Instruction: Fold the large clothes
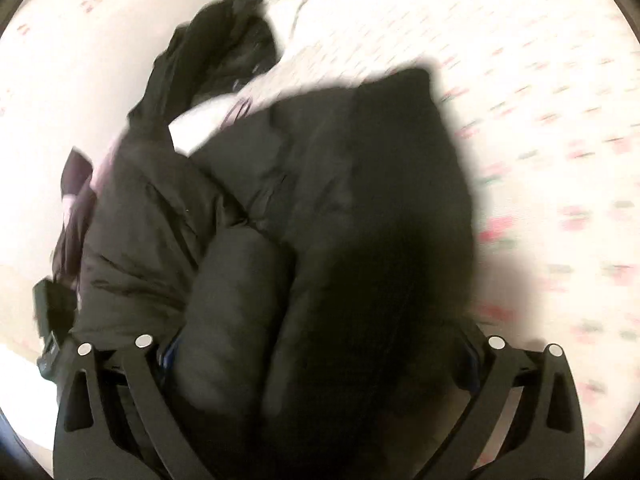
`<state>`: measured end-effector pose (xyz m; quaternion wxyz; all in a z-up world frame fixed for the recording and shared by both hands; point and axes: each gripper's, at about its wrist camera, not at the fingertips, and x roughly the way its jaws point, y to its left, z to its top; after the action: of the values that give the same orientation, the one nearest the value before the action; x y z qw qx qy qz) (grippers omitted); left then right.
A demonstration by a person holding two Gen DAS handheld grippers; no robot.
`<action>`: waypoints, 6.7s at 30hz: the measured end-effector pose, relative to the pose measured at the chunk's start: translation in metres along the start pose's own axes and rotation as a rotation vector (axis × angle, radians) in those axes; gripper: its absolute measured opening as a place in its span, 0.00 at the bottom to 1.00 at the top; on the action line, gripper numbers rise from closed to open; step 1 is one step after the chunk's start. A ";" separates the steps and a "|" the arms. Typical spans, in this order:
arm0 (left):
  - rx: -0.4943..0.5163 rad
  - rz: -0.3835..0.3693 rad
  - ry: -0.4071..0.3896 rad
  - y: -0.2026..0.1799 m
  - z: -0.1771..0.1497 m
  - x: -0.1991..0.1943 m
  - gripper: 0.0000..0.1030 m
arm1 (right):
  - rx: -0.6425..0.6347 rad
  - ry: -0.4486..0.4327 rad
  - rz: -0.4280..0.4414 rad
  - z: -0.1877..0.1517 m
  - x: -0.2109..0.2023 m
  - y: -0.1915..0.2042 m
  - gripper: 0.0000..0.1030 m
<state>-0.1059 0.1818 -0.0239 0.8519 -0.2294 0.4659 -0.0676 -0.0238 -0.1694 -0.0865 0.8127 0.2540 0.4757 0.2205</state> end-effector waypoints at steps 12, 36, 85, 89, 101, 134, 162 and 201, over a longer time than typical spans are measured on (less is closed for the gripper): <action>0.165 0.008 -0.129 -0.075 0.027 0.025 0.95 | -0.359 -0.088 -0.242 0.046 0.036 0.105 0.93; 0.305 0.183 -0.278 -0.098 -0.079 -0.058 0.95 | -0.426 -0.158 -0.229 -0.082 -0.093 0.112 0.93; 0.287 0.337 -0.242 -0.109 -0.043 -0.044 0.95 | -0.472 -0.283 -0.290 -0.047 -0.048 0.148 0.93; 0.291 0.333 -0.237 -0.110 -0.041 -0.043 0.95 | -0.498 -0.291 -0.308 -0.050 -0.052 0.150 0.93; 0.252 0.303 -0.199 -0.103 -0.036 -0.035 0.95 | -0.492 -0.292 -0.343 -0.046 -0.056 0.144 0.93; 0.242 0.310 -0.188 -0.106 -0.036 -0.028 0.95 | -0.481 -0.284 -0.358 -0.041 -0.057 0.136 0.93; 0.244 0.319 -0.167 -0.103 -0.032 -0.020 0.95 | -0.482 -0.145 -0.375 -0.040 -0.042 0.125 0.93; 0.253 0.328 -0.161 -0.101 -0.031 -0.021 0.95 | -0.483 -0.137 -0.371 -0.042 -0.041 0.129 0.93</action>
<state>-0.1330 0.0888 0.0235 0.9079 -0.0464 0.4152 0.0327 -0.0940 -0.0857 0.0033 0.9061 -0.0232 0.3920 0.1576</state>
